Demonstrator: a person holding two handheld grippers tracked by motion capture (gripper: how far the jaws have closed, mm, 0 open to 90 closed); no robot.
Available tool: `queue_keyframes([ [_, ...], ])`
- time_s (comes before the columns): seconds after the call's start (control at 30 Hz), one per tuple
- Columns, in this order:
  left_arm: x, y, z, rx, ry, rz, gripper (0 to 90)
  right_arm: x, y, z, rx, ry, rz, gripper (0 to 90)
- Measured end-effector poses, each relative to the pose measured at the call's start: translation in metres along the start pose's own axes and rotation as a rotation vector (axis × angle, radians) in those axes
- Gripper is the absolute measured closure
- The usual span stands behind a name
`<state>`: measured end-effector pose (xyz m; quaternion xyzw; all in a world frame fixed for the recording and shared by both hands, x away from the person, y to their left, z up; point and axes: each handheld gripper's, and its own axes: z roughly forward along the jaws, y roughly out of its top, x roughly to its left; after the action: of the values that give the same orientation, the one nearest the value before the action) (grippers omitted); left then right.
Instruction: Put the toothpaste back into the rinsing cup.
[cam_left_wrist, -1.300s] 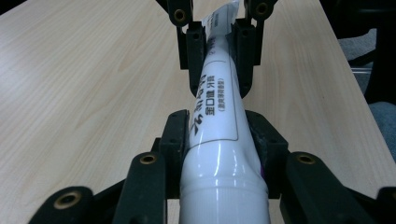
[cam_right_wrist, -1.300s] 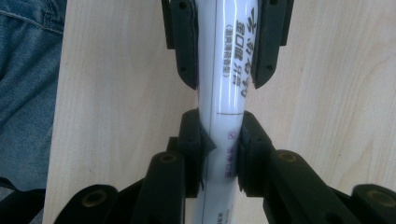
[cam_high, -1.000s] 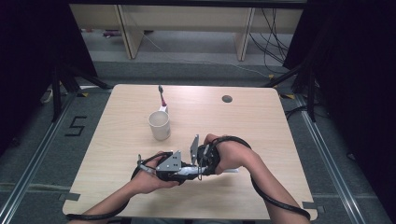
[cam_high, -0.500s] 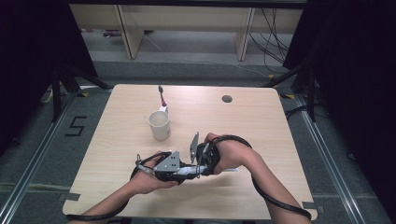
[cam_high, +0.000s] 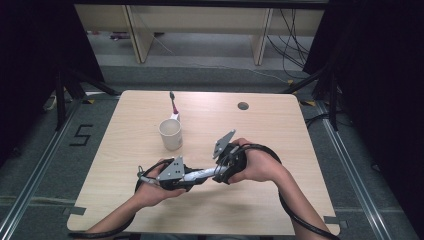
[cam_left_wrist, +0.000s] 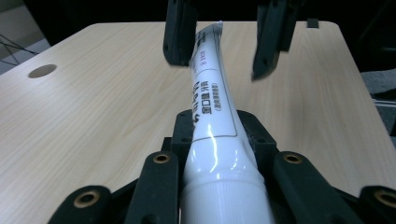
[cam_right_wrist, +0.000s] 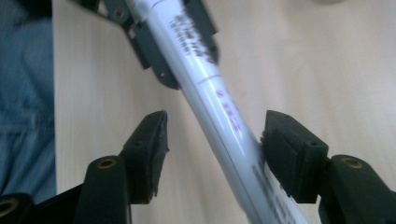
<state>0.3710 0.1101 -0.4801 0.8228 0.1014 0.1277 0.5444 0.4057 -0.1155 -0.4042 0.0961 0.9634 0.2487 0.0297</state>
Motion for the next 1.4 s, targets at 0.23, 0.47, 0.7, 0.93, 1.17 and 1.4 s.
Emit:
queue_keyframes([
  [0.23, 0.008, -0.006, -0.009, -0.068, 0.103, -0.044, 70.7, -0.005, -0.02, -0.018, -0.354, -0.143, 0.182, 36.9],
  [0.47, 0.018, -0.003, -0.02, -0.149, 0.234, -0.1, 70.7, -0.005, -0.041, -0.021, -0.588, -0.249, 0.388, 31.4],
  [0.7, 0.022, -0.001, -0.022, -0.171, 0.281, -0.1, 70.7, -0.004, -0.049, -0.006, -0.65, -0.231, 0.508, 22.9],
  [0.93, 0.019, 0.0, -0.018, -0.183, 0.283, -0.094, 70.7, -0.009, -0.043, 0.008, -0.679, -0.17, 0.592, 23.8],
  [1.17, 0.018, 0.001, -0.018, -0.193, 0.289, -0.092, 70.7, -0.014, -0.037, 0.012, -0.713, -0.146, 0.655, 23.5],
  [1.4, 0.017, 0.002, -0.017, -0.207, 0.289, -0.092, 70.6, -0.019, -0.032, 0.013, -0.746, -0.123, 0.684, 23.6],
])
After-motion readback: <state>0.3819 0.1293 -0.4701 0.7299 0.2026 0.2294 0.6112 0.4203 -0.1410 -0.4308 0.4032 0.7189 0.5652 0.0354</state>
